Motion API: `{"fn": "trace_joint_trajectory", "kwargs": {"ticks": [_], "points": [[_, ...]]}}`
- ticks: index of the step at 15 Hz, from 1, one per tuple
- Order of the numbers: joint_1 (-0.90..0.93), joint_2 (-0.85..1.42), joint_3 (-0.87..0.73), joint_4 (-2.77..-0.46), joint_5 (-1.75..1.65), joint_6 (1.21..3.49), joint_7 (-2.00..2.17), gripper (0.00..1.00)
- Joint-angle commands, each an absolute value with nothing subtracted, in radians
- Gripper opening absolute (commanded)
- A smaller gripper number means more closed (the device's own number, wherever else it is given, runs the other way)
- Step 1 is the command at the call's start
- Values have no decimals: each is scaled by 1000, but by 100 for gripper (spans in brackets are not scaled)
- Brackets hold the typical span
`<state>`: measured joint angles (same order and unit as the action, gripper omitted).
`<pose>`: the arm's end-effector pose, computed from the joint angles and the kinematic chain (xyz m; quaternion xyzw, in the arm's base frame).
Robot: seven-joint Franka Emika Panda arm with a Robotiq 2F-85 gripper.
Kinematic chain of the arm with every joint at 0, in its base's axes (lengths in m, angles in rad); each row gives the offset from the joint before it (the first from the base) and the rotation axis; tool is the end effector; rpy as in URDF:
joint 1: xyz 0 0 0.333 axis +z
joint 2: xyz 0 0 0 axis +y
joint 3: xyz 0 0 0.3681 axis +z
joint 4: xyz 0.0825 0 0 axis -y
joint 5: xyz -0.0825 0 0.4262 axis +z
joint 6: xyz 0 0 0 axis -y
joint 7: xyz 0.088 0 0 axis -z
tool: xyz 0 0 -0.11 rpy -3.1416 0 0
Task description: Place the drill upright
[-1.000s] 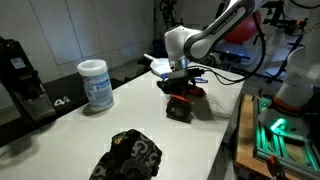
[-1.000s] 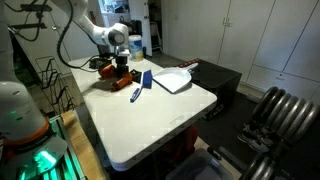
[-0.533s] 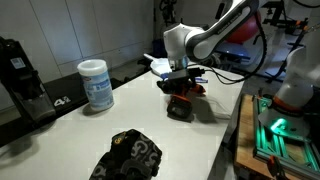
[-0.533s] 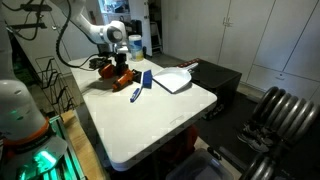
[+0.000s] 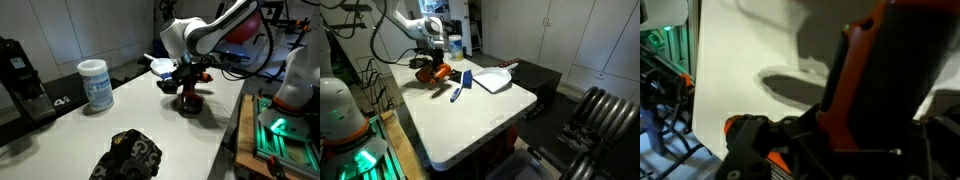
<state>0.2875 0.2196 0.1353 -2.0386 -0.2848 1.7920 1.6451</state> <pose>0.5342 0.2112 0.3329 0.8272 -0.5015 -0.0189 0.2529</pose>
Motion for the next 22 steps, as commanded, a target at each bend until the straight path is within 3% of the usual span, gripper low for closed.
{"fn": "trace_joint_trajectory", "kwargs": {"ticks": [1, 22], "points": [[305, 207, 144, -1962, -345, 1632, 1679, 10], [376, 295, 172, -1825, -704, 1169, 1906, 10]]}}
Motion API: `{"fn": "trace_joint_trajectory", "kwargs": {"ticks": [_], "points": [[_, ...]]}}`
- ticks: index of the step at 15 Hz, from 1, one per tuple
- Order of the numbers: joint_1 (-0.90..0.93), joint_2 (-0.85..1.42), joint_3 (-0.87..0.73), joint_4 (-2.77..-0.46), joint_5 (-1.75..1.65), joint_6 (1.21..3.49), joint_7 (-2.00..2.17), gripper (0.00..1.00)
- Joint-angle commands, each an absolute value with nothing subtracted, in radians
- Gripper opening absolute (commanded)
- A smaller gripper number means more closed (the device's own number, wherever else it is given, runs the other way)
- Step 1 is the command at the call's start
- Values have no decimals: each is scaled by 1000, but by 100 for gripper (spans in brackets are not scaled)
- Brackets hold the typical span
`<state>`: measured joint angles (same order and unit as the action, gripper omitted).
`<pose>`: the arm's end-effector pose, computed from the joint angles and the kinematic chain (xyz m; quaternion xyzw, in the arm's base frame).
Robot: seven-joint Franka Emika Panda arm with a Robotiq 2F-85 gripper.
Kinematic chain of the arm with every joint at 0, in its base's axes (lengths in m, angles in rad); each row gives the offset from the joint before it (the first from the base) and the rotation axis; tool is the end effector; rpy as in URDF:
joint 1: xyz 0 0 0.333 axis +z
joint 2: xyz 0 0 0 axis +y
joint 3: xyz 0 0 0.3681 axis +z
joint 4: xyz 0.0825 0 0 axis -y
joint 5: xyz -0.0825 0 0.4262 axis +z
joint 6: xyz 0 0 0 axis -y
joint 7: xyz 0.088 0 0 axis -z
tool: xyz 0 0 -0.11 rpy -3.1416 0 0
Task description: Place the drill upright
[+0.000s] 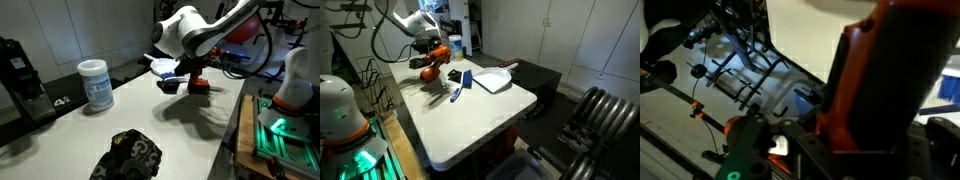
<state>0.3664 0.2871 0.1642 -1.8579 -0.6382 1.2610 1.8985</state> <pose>0.5345 0.2156 0.3828 0.7012 -0.5106 0.1305 0.4801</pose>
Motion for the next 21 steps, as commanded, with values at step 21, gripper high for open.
{"fn": "trace_joint_trajectory", "kwargs": {"ticks": [21], "points": [[440, 441, 188, -1787, -881, 1086, 2044, 10]]}}
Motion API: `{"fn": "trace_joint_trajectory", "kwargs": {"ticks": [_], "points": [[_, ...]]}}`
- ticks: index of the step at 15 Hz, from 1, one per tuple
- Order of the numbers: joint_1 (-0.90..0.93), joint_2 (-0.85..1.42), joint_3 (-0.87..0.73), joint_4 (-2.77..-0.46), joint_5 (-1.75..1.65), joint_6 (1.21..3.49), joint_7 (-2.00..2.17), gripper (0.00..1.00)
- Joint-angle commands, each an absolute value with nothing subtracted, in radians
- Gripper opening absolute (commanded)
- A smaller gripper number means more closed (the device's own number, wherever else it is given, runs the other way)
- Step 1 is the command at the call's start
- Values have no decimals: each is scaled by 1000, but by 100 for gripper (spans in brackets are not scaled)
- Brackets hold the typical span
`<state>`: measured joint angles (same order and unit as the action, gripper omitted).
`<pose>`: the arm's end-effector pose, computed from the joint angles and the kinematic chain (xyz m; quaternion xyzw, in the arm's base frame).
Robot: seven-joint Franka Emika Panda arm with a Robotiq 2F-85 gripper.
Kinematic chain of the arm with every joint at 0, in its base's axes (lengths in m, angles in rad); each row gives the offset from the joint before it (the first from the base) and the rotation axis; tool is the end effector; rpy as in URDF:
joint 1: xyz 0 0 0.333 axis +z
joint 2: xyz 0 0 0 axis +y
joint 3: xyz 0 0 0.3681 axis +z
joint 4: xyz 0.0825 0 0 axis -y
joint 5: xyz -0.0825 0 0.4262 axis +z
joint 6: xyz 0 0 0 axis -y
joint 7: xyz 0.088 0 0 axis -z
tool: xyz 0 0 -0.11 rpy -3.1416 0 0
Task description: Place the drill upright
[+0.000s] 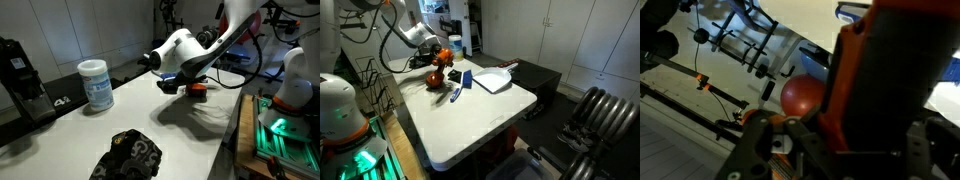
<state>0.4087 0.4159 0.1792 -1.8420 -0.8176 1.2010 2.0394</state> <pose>0.5408 0.2323 0.3283 0.6522 -0.4823 0.2314 0.5370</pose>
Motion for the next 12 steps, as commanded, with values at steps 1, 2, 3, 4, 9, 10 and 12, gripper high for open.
{"fn": "trace_joint_trajectory", "kwargs": {"ticks": [1, 2, 3, 4, 9, 10, 12], "points": [[449, 460, 188, -1773, -901, 1061, 2049, 10], [455, 473, 189, -1765, -916, 1045, 2055, 10], [464, 493, 189, -1751, -935, 1023, 2058, 10], [468, 507, 190, -1741, -946, 1011, 2062, 10], [499, 583, 191, -1664, -980, 928, 2077, 10], [504, 597, 192, -1647, -979, 917, 2084, 10], [512, 606, 210, -1647, -1027, 941, 2030, 10]]}}
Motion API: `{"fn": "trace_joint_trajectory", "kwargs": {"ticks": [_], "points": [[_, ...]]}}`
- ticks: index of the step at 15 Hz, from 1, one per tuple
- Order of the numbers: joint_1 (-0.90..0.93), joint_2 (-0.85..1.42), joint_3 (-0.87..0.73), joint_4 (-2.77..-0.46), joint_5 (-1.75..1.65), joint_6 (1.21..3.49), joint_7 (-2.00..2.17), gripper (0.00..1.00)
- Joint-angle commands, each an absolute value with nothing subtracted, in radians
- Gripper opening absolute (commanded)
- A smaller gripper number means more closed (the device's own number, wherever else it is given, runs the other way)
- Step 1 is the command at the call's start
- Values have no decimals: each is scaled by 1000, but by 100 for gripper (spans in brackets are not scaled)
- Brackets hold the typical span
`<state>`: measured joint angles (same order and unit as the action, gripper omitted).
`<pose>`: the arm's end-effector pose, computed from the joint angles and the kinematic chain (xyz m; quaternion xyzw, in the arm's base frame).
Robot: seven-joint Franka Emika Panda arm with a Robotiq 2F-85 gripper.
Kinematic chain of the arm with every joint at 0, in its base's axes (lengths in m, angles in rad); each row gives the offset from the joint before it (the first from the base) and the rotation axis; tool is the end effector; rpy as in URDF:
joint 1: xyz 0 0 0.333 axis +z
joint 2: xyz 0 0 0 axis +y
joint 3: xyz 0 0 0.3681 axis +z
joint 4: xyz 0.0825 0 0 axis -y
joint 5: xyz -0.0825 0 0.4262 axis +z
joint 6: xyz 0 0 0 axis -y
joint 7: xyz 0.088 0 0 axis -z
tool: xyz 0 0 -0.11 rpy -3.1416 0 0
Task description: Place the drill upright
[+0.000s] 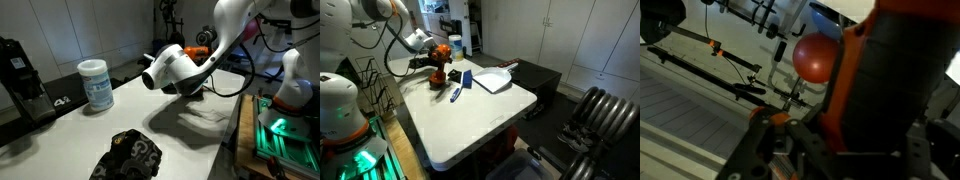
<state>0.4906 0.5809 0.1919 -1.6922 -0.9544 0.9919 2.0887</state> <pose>0.5512 0.2793 0.3058 0.5907 -0.4448 0.3072 0.5990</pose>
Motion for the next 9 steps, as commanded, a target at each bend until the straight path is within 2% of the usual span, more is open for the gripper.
{"fn": "trace_joint_trajectory", "kwargs": {"ticks": [1, 9], "points": [[517, 613, 214, -1640, -1045, 944, 2023, 10], [563, 690, 218, -1584, -1103, 884, 2038, 10]]}}
